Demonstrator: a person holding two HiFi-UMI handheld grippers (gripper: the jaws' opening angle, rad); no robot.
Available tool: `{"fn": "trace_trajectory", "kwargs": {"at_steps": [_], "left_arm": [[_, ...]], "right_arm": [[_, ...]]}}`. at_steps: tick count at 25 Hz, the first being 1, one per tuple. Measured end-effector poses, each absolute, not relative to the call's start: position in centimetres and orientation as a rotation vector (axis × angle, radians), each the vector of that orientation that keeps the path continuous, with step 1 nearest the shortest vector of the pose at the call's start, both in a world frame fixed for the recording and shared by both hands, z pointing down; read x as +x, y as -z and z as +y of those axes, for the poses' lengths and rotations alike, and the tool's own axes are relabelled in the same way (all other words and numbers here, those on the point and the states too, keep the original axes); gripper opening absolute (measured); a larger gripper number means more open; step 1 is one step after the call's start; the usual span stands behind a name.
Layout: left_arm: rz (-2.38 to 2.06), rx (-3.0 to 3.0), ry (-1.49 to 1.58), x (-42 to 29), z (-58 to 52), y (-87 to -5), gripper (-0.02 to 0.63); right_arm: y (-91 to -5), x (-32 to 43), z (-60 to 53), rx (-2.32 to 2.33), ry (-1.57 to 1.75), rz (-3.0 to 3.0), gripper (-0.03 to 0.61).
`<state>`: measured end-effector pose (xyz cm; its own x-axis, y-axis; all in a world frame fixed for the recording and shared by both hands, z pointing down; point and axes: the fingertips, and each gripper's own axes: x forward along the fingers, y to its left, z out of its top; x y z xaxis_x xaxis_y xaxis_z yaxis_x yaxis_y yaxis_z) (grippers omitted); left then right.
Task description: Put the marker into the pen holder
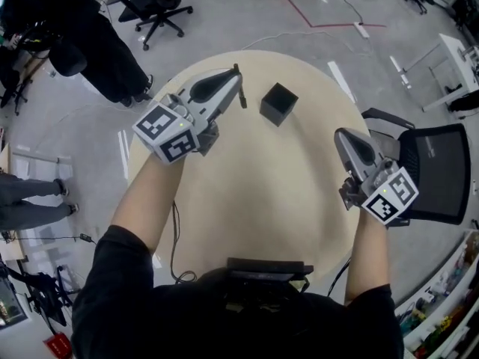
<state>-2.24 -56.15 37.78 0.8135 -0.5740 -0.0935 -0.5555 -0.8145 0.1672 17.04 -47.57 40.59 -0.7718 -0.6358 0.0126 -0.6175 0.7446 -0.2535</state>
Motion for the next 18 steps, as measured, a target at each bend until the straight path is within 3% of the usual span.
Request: {"fn": "trace_trajectory", "kwargs": {"at_steps": [18], "left_arm": [[-0.845,2.849,0.132,5.7,-67.1,-52.0,0.041]], "right_arm": [[-53.3,17.6,-53.4,-1.030,0.667,2.813,0.003]]}}
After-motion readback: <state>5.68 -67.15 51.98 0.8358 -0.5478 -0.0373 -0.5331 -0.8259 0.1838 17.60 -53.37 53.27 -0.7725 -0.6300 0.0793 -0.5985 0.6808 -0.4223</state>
